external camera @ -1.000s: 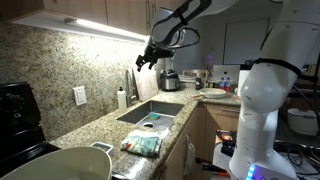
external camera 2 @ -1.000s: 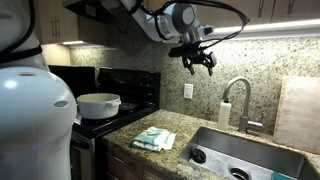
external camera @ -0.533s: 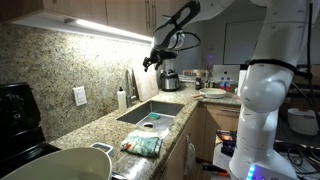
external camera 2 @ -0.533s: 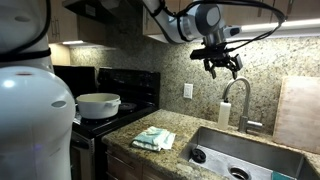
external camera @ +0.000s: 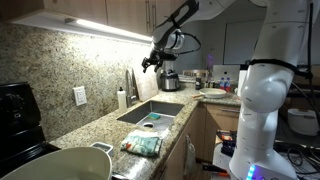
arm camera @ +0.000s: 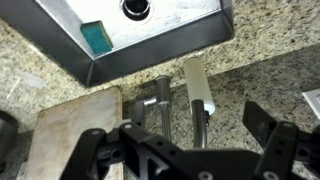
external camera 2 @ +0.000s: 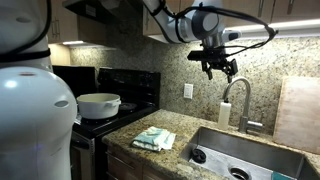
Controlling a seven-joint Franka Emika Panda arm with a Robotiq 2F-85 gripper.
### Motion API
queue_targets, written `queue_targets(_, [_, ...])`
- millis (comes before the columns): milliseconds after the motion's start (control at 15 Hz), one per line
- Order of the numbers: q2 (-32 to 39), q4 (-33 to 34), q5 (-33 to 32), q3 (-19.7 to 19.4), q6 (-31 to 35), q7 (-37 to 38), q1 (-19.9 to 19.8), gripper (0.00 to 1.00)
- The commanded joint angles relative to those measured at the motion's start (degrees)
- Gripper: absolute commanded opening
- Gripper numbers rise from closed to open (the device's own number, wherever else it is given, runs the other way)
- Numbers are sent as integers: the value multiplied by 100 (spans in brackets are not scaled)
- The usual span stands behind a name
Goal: Push the faucet to the right
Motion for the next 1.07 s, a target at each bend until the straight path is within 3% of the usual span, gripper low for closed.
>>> queue_targets(0, [348,-215,1602,-678,-87,-868,592,100])
queue_targets(67, [515,-197,2096,-670,34,-1222,546,100])
queue_targets(200, [843,-101,2486,-567,369,-1602,362,100])
queue_targets(333, [1204,5,2755,-636,1069,-2065,438,100])
queue_targets(600, [1591,224,3428,-362,2110,-3444,410,100])
queue_targets(1000, [1995,821,4275,336,2172,-4584,367,100])
